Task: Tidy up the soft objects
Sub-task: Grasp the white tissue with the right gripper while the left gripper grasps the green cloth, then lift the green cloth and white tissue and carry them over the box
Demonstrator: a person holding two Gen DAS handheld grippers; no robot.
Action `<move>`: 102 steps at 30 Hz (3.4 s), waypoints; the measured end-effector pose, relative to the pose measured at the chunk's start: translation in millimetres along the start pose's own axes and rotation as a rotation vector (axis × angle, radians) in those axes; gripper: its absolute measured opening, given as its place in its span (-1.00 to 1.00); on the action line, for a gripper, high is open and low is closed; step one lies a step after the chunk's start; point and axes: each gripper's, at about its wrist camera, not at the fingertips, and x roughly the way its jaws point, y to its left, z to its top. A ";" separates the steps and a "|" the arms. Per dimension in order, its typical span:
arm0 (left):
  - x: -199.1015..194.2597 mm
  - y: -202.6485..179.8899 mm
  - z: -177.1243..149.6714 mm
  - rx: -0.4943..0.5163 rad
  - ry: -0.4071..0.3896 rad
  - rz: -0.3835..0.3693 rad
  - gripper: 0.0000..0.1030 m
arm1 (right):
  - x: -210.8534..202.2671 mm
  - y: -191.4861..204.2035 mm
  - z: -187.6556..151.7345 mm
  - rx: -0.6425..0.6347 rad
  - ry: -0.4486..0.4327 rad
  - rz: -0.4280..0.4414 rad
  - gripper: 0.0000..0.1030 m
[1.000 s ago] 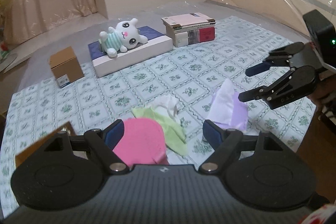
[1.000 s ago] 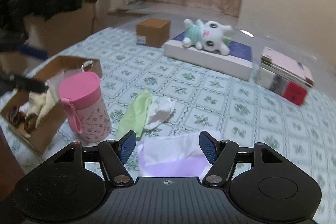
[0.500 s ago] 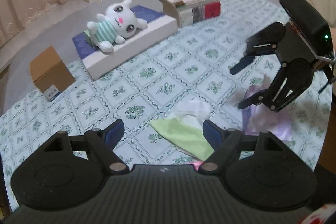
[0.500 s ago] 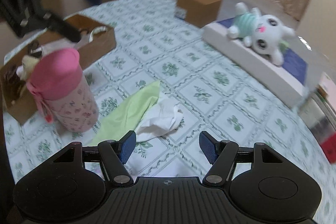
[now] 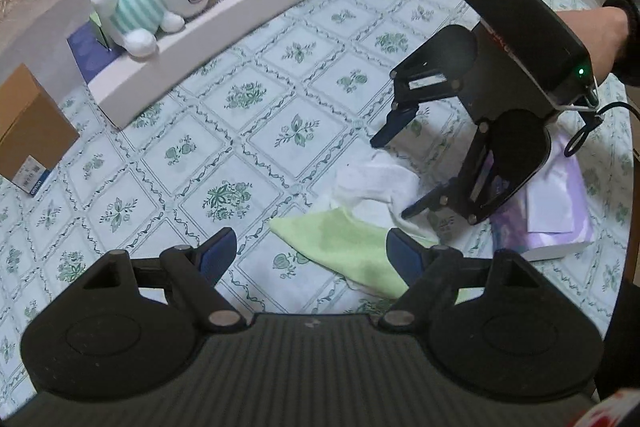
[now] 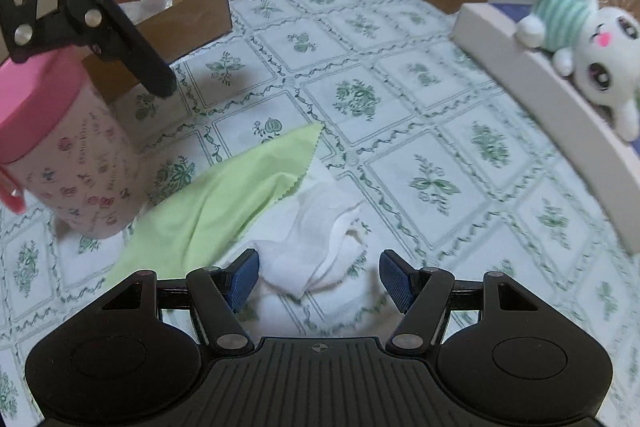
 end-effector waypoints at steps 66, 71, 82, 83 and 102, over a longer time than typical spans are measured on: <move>-4.5 -27.3 64.9 -0.168 -0.043 0.070 -0.96 | -147.2 -9.2 -48.6 0.465 -0.173 -0.360 -0.83; -41.2 -61.0 59.8 -0.160 -0.092 0.085 -0.96 | -180.5 26.1 -39.3 0.451 -0.214 -0.375 -0.83; -113.5 -128.1 24.0 -0.205 -0.202 0.104 -0.96 | -240.2 108.7 -43.9 0.461 -0.295 -0.382 -0.83; -118.3 -134.6 17.9 -0.213 -0.212 0.107 -0.96 | -244.3 117.3 -45.5 0.458 -0.301 -0.383 -0.83; -157.0 -240.6 -95.4 -0.316 -0.334 0.085 -0.96 | -260.0 234.7 -91.7 0.459 -0.390 -0.361 -0.83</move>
